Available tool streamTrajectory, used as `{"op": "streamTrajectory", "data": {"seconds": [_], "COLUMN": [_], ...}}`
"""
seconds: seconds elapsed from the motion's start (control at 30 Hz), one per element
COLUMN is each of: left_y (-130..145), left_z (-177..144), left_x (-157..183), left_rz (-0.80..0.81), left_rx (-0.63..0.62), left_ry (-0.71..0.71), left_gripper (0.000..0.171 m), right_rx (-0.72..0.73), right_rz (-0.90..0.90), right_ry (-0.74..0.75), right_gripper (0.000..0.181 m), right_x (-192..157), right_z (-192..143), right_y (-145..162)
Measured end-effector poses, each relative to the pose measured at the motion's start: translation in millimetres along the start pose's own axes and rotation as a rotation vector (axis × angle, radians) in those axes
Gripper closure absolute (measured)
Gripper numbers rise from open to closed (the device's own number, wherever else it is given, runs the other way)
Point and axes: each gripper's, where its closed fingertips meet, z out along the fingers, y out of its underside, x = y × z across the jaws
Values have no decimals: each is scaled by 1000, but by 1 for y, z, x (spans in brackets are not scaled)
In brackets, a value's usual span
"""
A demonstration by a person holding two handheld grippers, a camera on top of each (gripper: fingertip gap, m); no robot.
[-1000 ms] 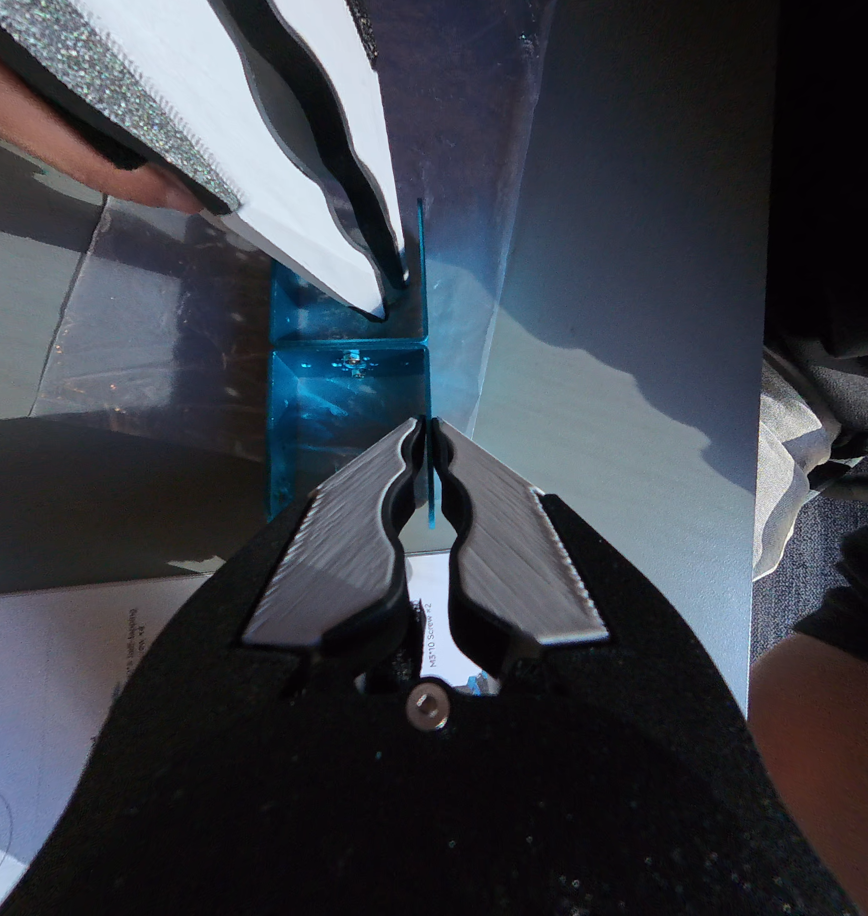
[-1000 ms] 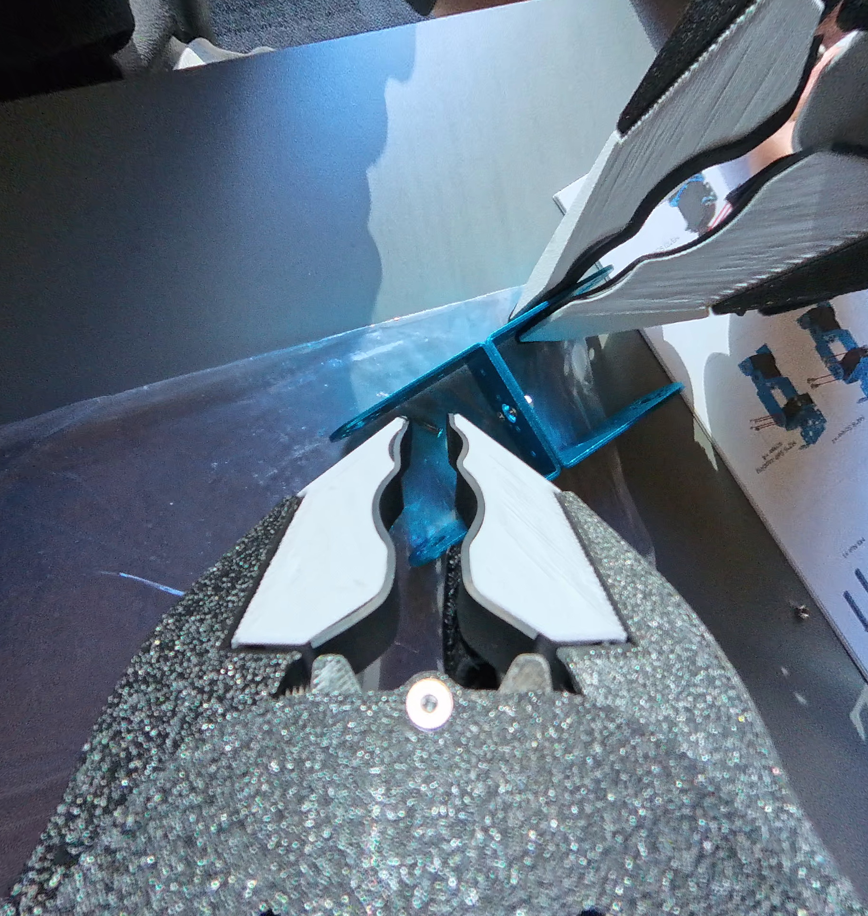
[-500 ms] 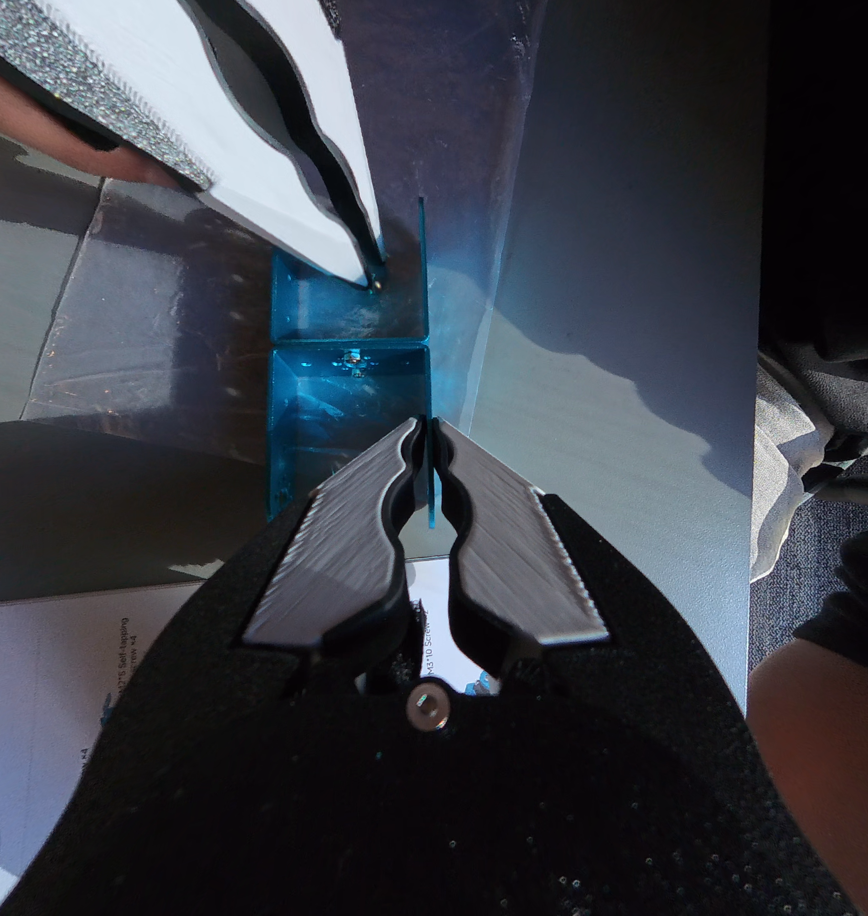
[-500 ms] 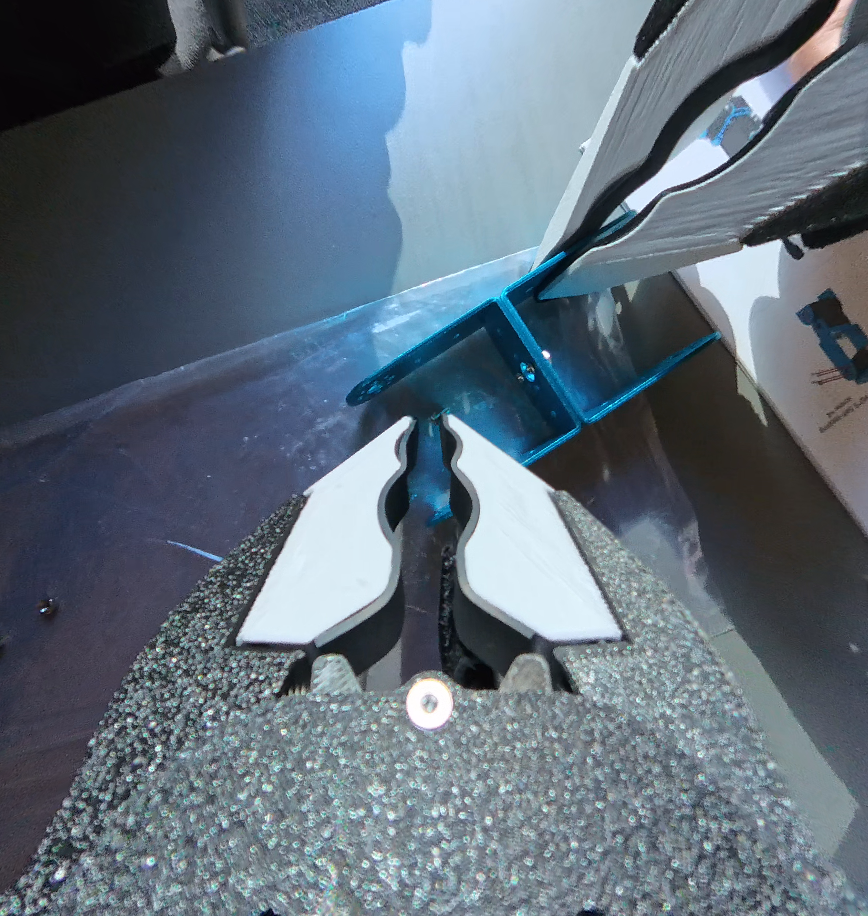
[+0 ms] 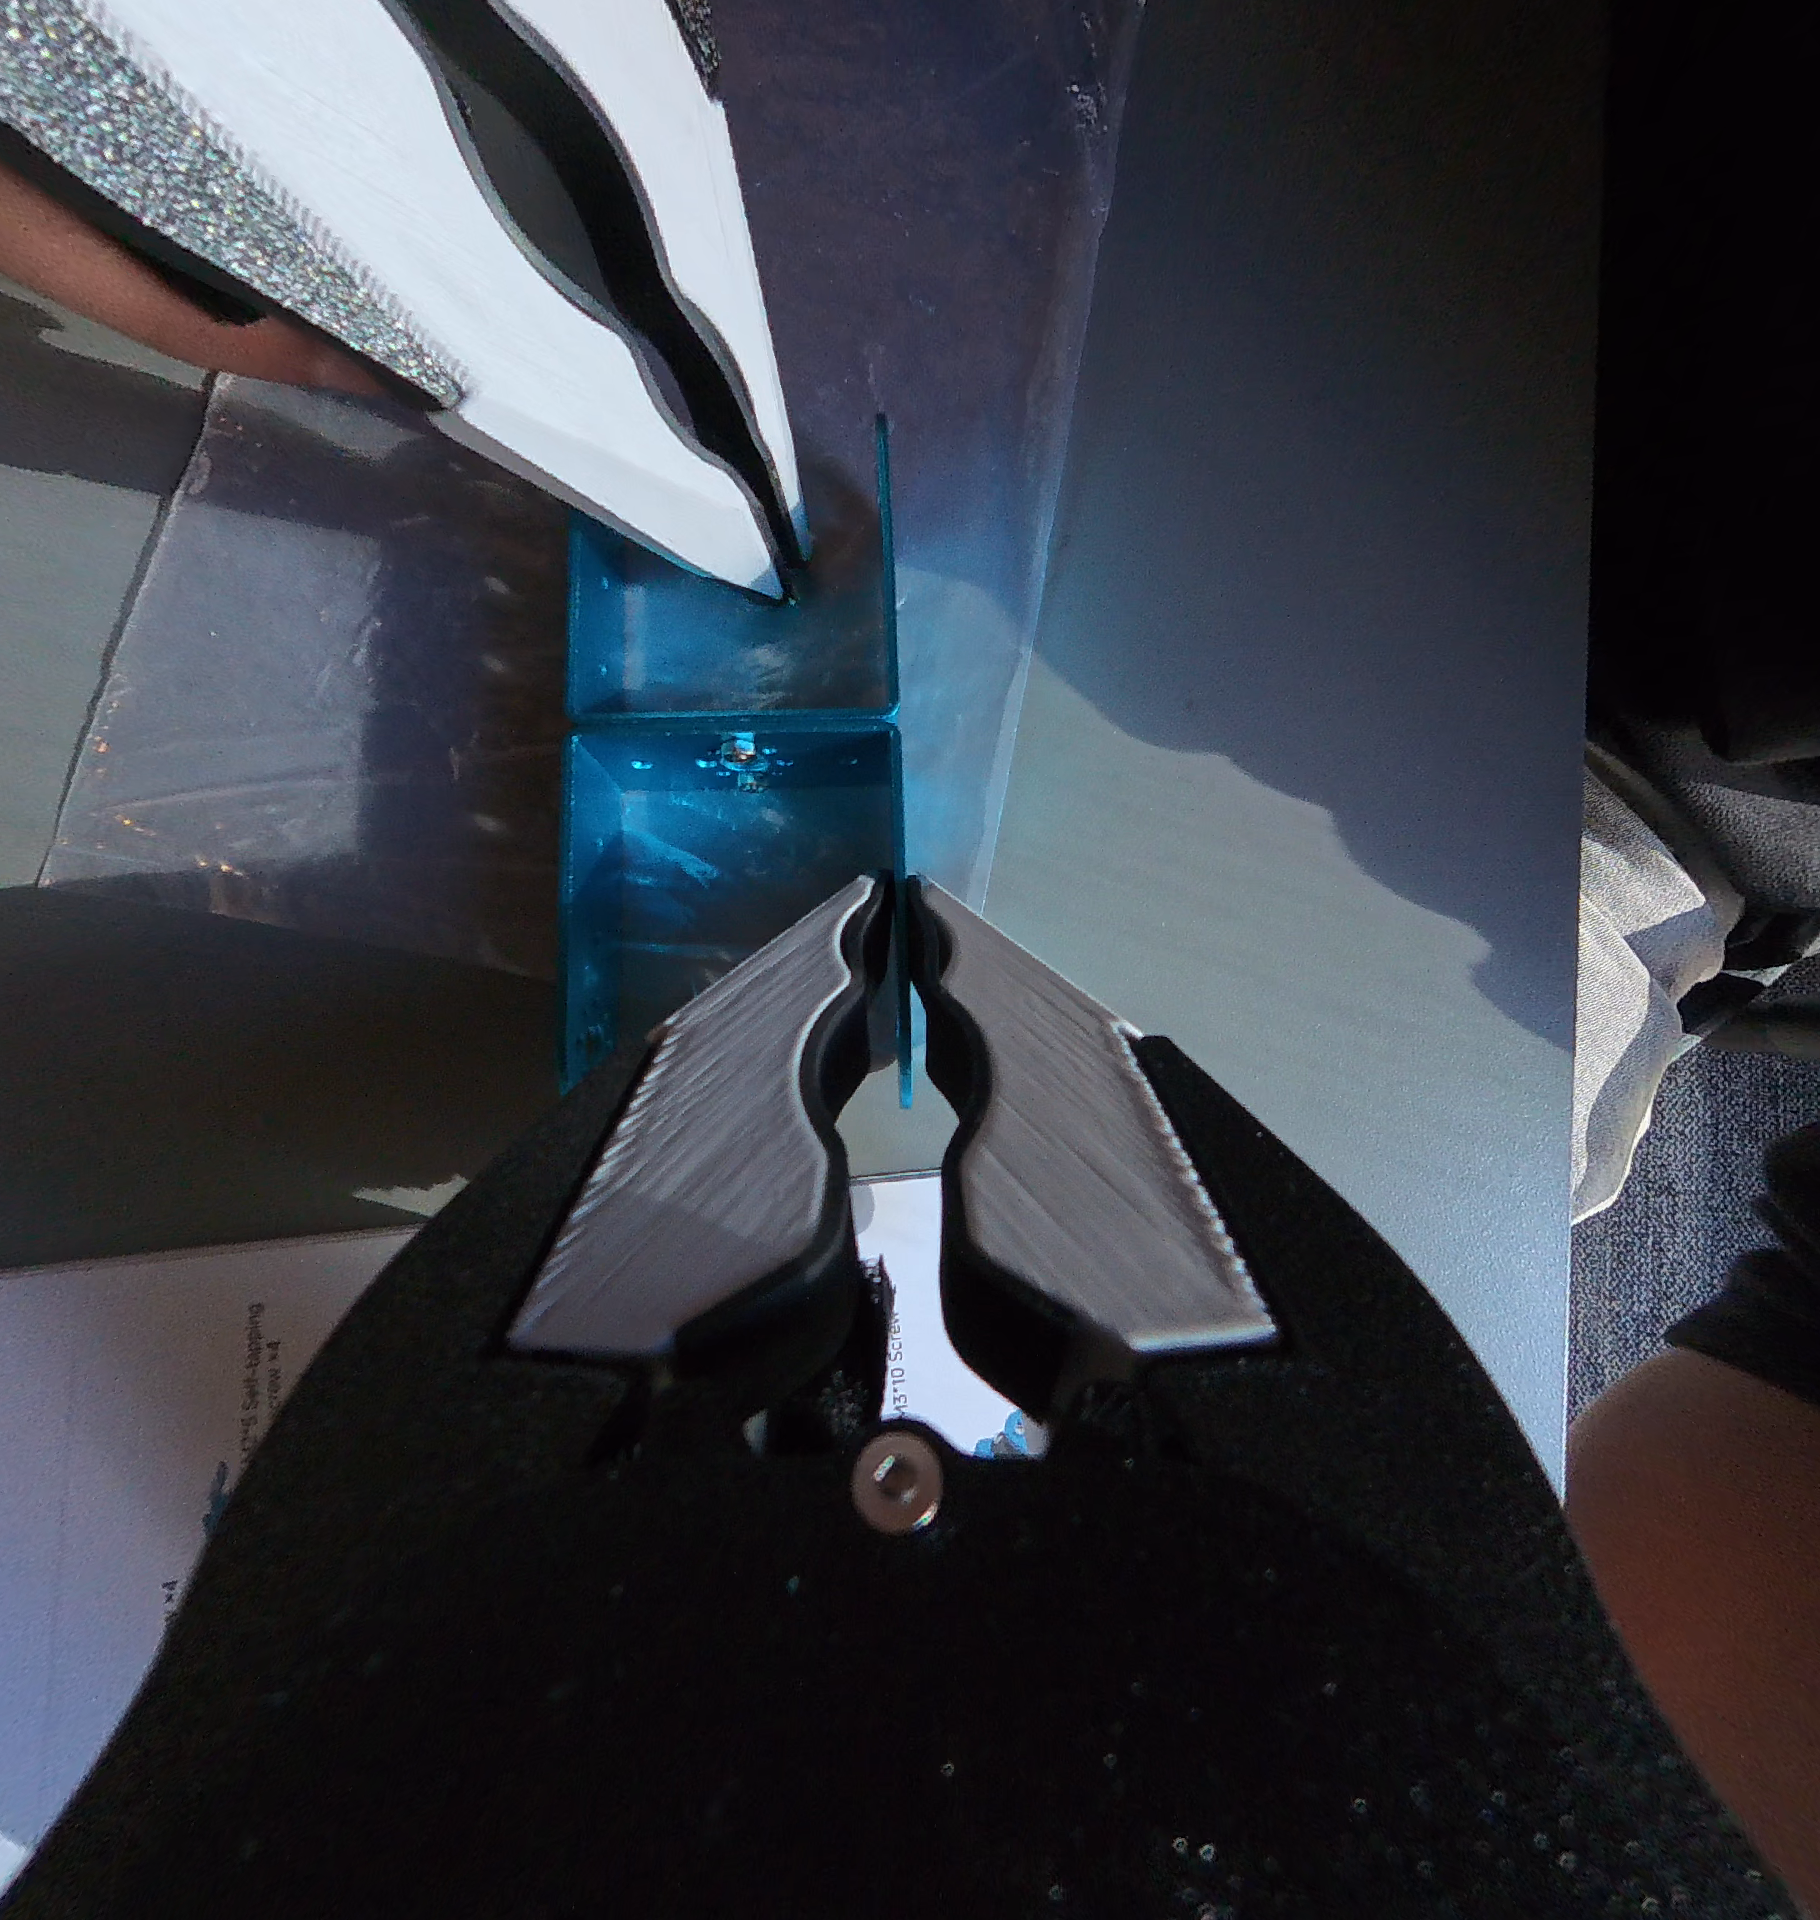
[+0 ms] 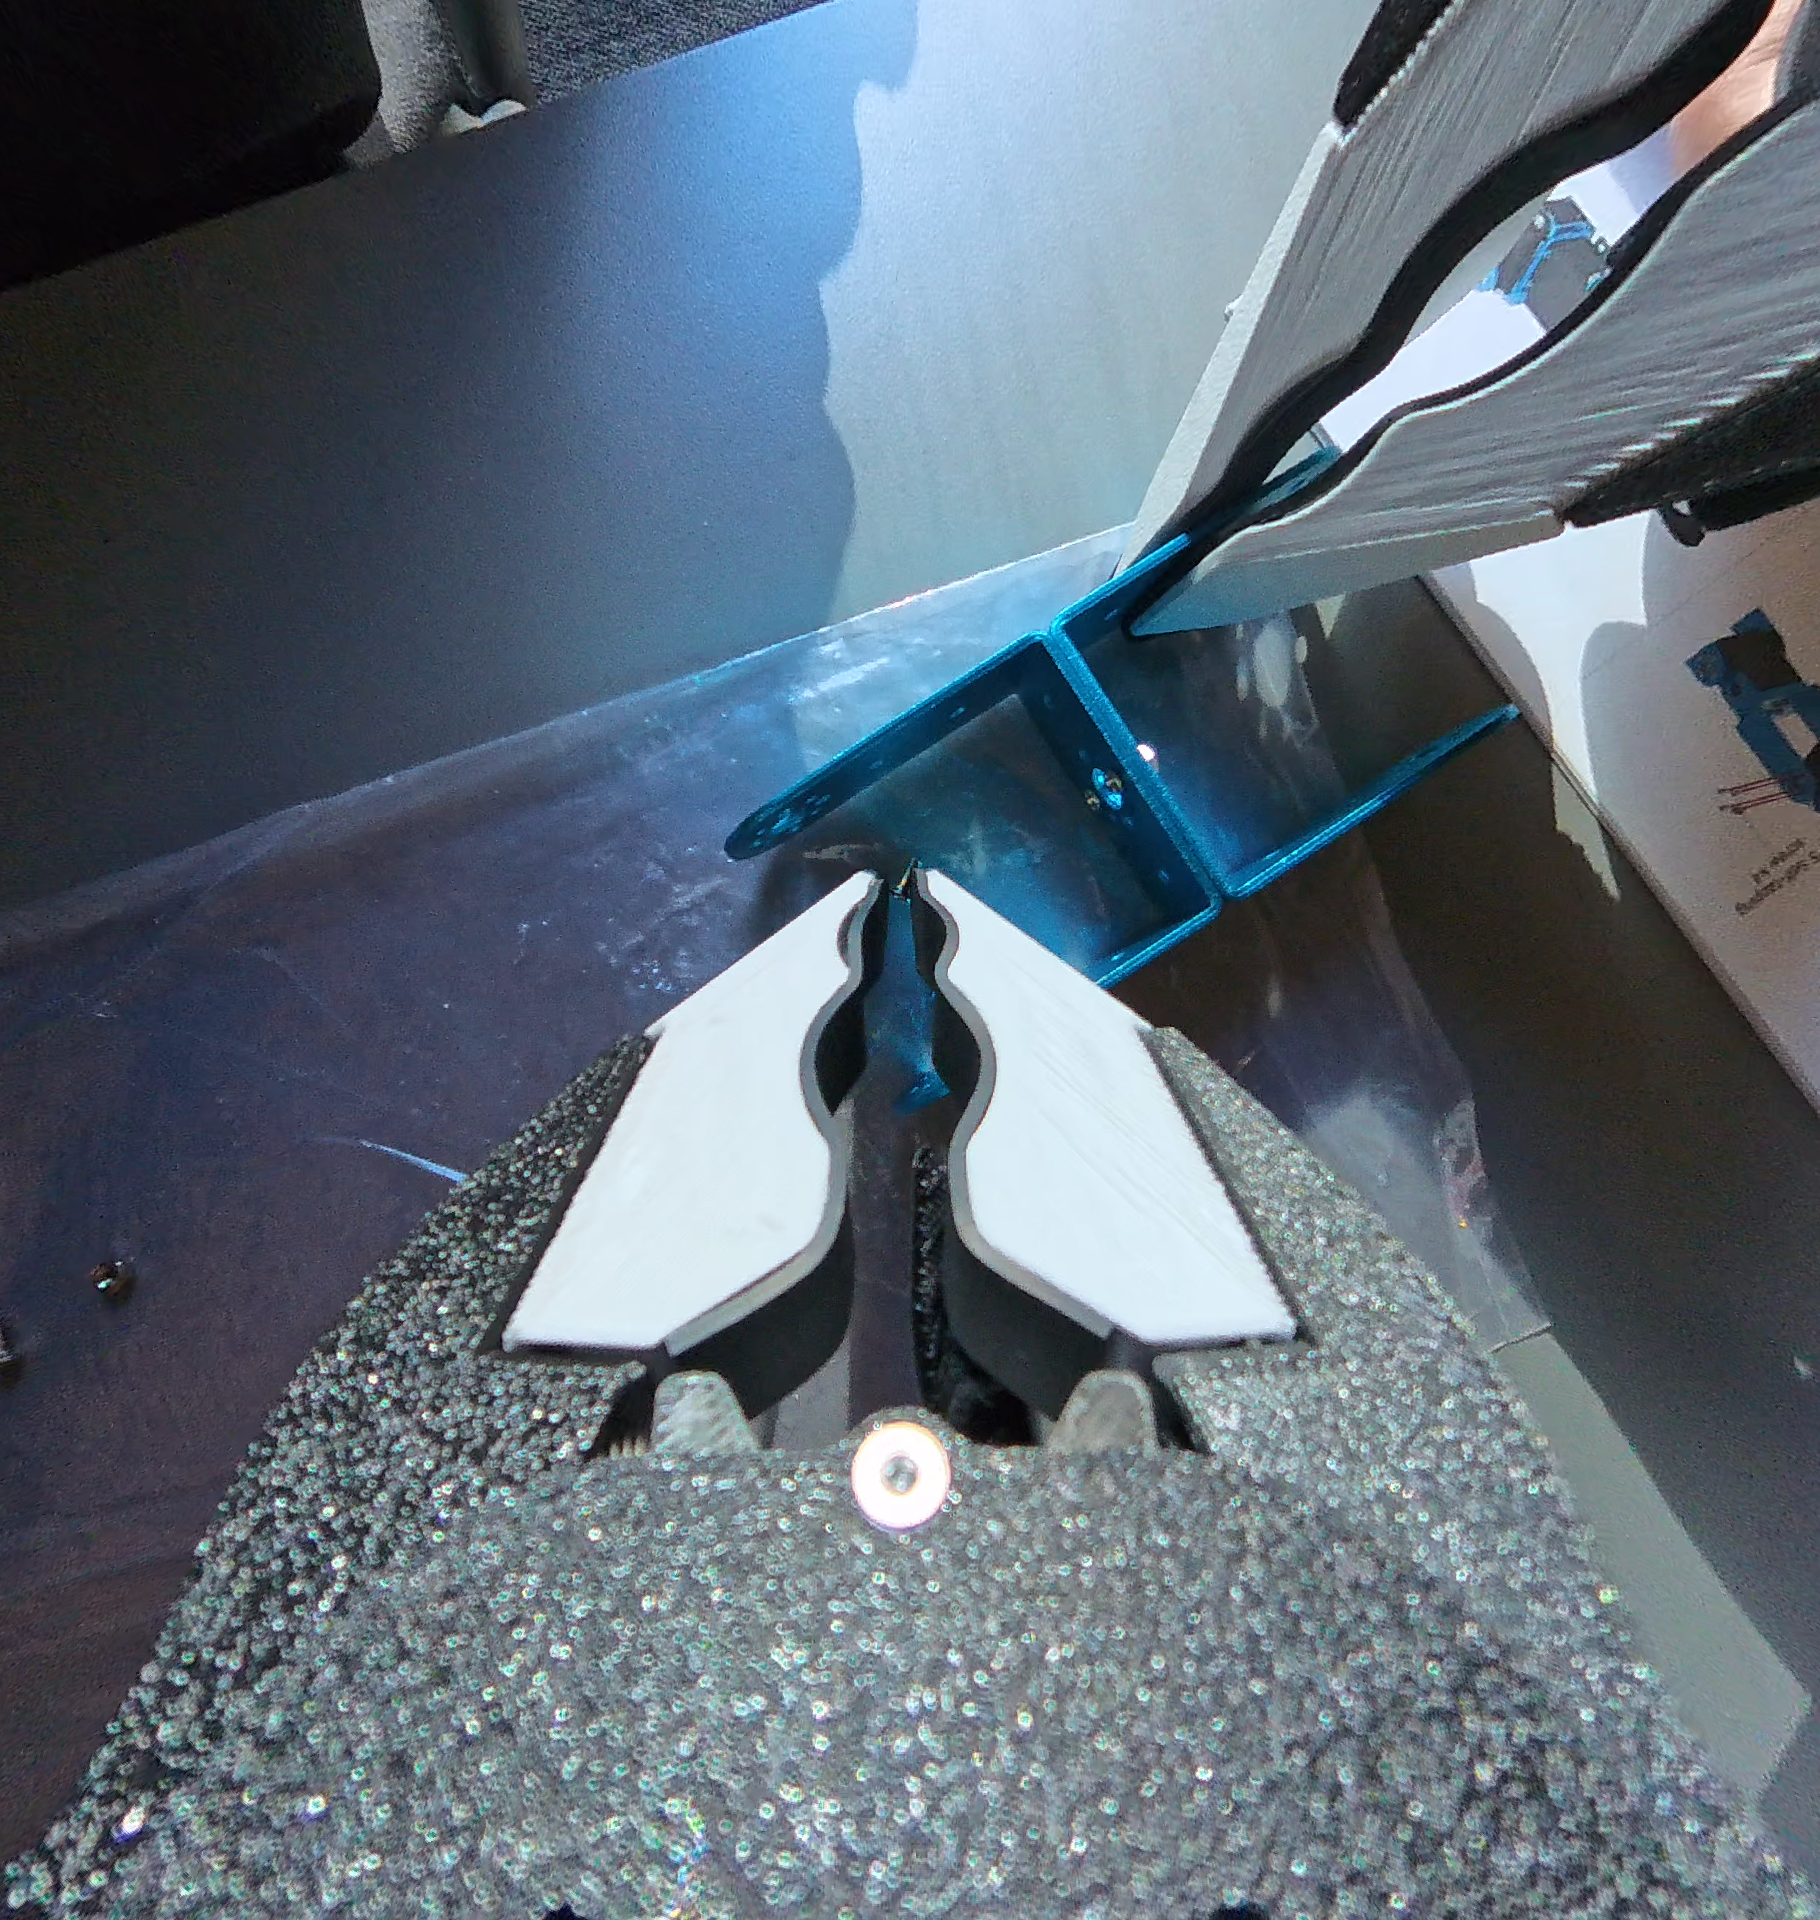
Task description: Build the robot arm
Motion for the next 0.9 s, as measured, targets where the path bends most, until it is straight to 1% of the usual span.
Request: {"op": "streamTrajectory", "data": {"seconds": [0.2,0.3,0.4,0.47,0.57,0.67,0.8,0.9], "left_y": [0,-1,-3,-5,-8,-9,-12,-15], "left_z": [0,1,3,5,7,9,11,14], "left_x": [0,0,-2,-2,-3,-3,-4,-4], "left_rz": [0,3,8,10,11,17,22,26], "left_rx": [1,3,3,5,7,8,10,12], "left_ry": [-1,0,-9,-12,-18,-22,-29,-38], "left_gripper": [171,171,171,171,171,171,171,171], "right_rx": [-17,7,32,58,58,60,129,130], "right_rz": [21,36,53,65,114,199,325,384], "right_ry": [14,19,74,139,217,230,214,223], "right_gripper": [178,179,179,178,179,179,179,179], "right_x": [2,3,13,19,22,19,17,16], "right_z": [-1,-5,-11,-14,-10,-8,-7,-4], "right_y": [1,-3,-10,-16,-16,-13,-12,-7]}}
